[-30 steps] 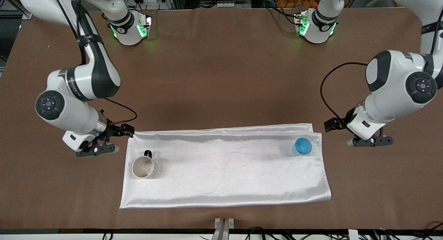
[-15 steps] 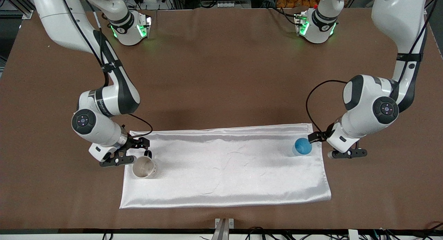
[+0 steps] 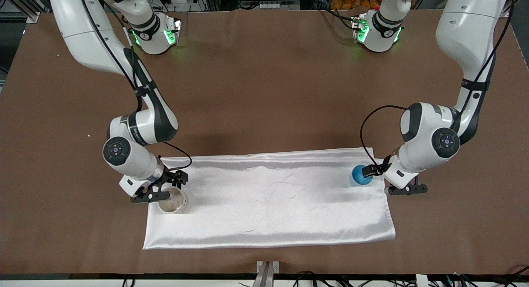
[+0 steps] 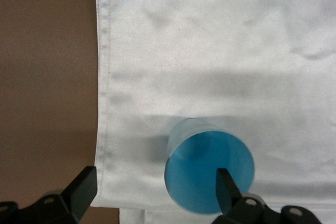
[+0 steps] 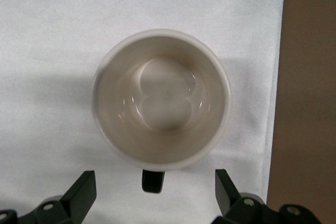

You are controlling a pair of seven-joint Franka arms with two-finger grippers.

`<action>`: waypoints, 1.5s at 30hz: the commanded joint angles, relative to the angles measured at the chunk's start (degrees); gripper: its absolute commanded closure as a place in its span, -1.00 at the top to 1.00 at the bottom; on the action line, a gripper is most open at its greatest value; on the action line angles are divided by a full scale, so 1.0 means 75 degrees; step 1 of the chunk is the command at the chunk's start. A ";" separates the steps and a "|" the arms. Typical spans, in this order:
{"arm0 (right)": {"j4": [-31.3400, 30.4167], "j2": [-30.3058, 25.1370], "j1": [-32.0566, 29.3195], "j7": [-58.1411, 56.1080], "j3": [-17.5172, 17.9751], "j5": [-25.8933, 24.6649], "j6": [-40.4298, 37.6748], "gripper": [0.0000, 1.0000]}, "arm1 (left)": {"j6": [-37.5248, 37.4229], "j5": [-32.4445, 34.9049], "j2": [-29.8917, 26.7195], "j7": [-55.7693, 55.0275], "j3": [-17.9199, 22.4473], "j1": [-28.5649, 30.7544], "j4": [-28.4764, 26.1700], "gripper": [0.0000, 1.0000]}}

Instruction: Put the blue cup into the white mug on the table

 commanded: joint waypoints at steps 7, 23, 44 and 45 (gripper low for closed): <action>0.0787 0.0689 0.0051 0.0245 -0.0005 0.0042 0.0276 1.00 | 0.0149 0.0198 0.0210 -0.0161 -0.0006 -0.0015 0.0032 0.96; 0.0940 0.0948 0.0086 0.0128 -0.0017 -0.0074 0.0617 -0.84 | 0.0160 0.0572 0.0281 -0.0360 0.0005 -0.0132 -0.0026 0.57; 0.0928 0.0398 -0.0008 0.0175 -0.0028 -0.0391 -0.0553 -1.00 | 0.0149 0.0760 0.0316 -0.0571 0.0005 -0.0202 0.0044 -1.00; 0.0928 0.0316 -0.0031 0.0163 -0.0028 -0.0391 -0.0752 -1.00 | 0.0149 0.0760 0.0316 -0.0571 0.0005 -0.0202 0.0044 -1.00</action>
